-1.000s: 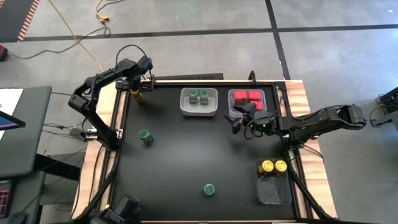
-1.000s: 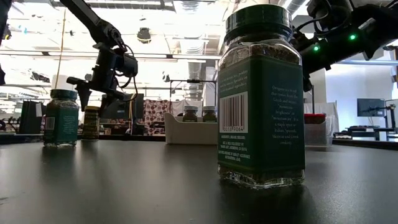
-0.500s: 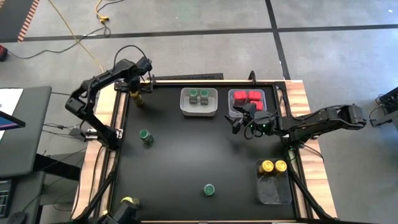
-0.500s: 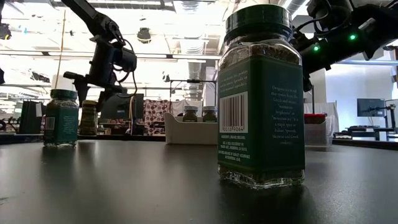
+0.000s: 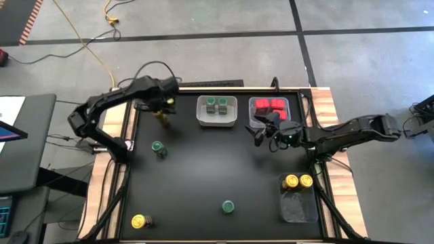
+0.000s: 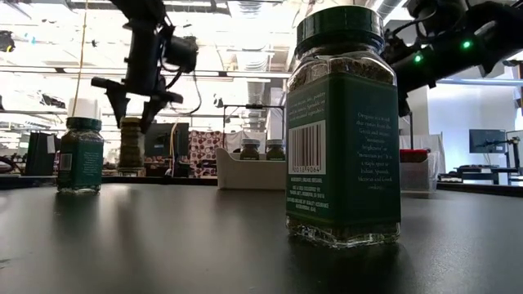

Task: Sort spices by type
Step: Put the top yellow seasoning bottle into the black bin

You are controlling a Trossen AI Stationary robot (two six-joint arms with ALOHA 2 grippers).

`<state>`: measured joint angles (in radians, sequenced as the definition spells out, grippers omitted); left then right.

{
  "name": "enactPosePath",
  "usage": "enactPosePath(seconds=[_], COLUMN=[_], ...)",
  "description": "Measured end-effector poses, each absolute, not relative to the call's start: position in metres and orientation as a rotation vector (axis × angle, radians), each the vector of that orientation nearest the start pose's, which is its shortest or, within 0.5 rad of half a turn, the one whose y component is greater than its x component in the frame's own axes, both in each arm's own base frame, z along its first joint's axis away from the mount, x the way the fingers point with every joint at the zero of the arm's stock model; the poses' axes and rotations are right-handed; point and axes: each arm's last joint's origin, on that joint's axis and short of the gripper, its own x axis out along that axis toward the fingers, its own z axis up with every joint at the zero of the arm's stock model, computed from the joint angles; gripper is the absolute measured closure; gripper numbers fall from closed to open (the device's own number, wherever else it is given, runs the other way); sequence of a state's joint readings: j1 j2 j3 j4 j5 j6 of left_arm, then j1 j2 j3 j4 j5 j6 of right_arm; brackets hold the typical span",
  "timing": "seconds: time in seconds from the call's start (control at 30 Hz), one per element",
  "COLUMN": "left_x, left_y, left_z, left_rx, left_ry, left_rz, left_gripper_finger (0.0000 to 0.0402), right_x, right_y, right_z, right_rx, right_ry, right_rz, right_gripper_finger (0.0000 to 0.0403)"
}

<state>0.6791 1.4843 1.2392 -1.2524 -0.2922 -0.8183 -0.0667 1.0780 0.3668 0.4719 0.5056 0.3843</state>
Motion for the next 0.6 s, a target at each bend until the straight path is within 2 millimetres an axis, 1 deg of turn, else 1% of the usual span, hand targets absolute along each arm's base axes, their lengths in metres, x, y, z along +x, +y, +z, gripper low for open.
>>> enactPosePath(seconds=[0.1, 0.2, 0.4, 0.5, 0.6], left_x=[0.209, 0.221, 0.244, 0.253, 0.26], left_y=[0.144, 0.12, 0.081, 0.065, 0.047], left_z=[0.276, 0.278, 0.291, 0.301, 0.312], left_rx=[-0.863, -0.82, -0.743, -0.7, -0.65], left_ry=[1.106, 1.112, 1.098, 1.069, 1.053], left_rz=[1.311, 1.231, 1.063, 0.977, 0.886], left_gripper_finger=[0.0168, 0.0168, 0.0168, 0.0168, 0.0168], right_x=[0.204, 0.197, 0.183, 0.178, 0.174], right_y=[-0.026, -0.023, -0.017, -0.012, -0.007], right_z=[0.208, 0.219, 0.256, 0.281, 0.299], right_rx=[0.331, 0.326, 0.256, 0.259, 0.278], right_ry=[0.088, 0.123, 0.405, 0.497, 0.586], right_rz=[-0.575, -0.557, -0.565, -0.549, -0.515], right_gripper_finger=[0.0017, 0.0017, 0.0017, 0.0017, 0.0017])
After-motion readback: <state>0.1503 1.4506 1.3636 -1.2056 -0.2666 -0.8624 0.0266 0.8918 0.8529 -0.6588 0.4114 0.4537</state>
